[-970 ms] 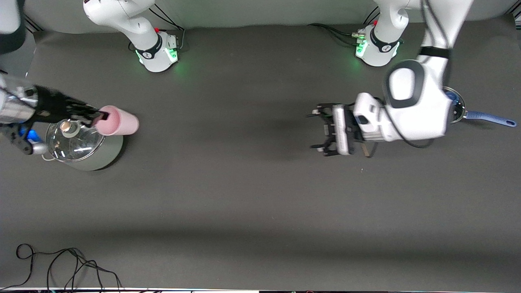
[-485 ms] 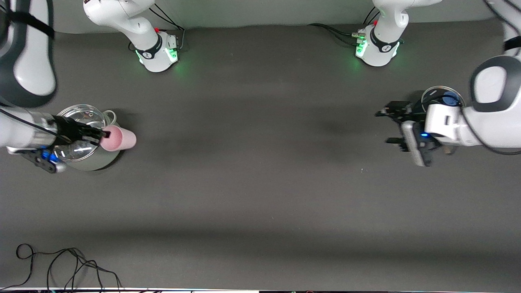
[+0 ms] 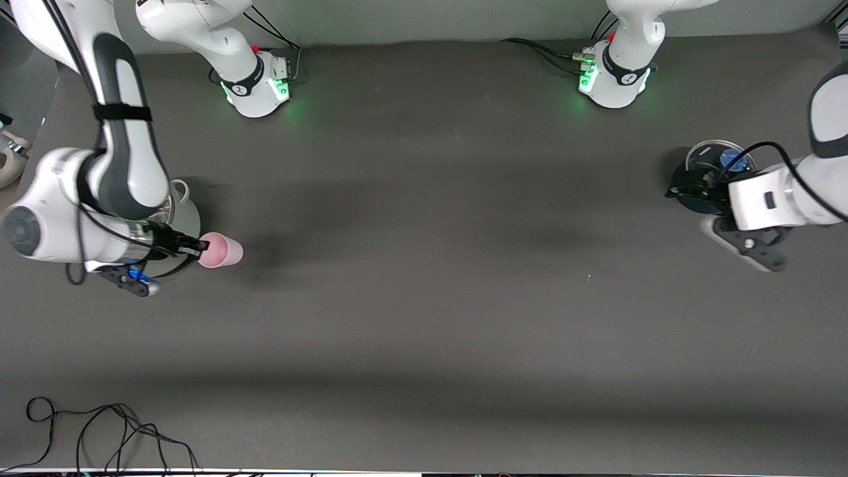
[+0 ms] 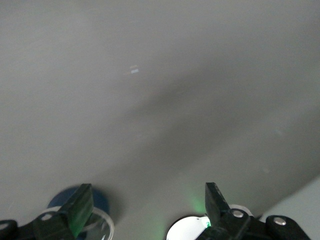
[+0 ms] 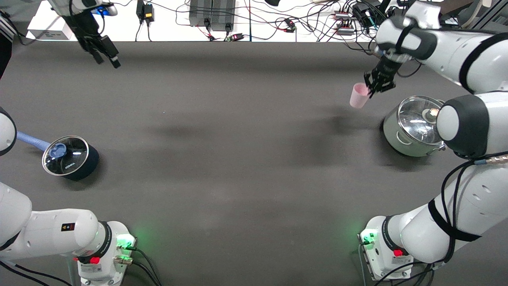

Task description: Transfer pink cup from left to right arm

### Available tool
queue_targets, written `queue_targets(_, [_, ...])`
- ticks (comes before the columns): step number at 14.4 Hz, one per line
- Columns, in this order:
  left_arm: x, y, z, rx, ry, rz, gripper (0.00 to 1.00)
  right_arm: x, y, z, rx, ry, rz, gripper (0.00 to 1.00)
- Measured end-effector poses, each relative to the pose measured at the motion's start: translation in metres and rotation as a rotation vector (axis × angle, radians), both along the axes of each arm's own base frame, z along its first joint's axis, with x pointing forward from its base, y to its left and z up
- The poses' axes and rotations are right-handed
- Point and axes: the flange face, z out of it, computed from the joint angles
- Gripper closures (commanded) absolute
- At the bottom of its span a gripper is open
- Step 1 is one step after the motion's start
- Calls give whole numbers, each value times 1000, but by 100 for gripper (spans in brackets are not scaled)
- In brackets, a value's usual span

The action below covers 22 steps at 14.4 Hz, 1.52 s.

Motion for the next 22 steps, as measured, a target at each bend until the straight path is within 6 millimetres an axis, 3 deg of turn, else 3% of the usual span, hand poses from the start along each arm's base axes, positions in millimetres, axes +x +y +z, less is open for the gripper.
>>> queue_targets(4, [-2,0,28,154,-33,246,0,-5,10,-60,-33,1,-3,100])
queue_targets(6, [-4,-2,32,196,-29,370,0,-3,16,-80,-37,-9,-14,100])
queue_targets(7, [-4,-1,32,204,-28,402,0,-2,18,-79,-40,-10,-8,100])
queue_targets(8, [-4,3,32,209,-27,421,0,-1,22,-78,-37,-13,-5,86])
queue_targets(9, [-4,6,32,211,-28,432,0,-1,26,-78,-33,-16,-2,50])
queue_targets(10, [-3,7,33,213,-33,438,0,0,30,-77,-29,-21,-1,22])
queue_targets(12, [2,7,36,204,-72,444,0,4,35,-69,-20,-38,5,0])
queue_targets(14, [6,7,38,195,-107,448,0,9,37,-46,3,-61,7,0])
queue_targets(16, [8,6,39,191,-122,448,0,11,35,-5,22,-80,31,0])
queue_targets(20, [-3,3,42,191,-141,444,0,8,31,108,-7,-70,87,0])
queue_targets(22, [-10,2,44,192,-153,445,0,7,39,170,-7,-63,73,0])
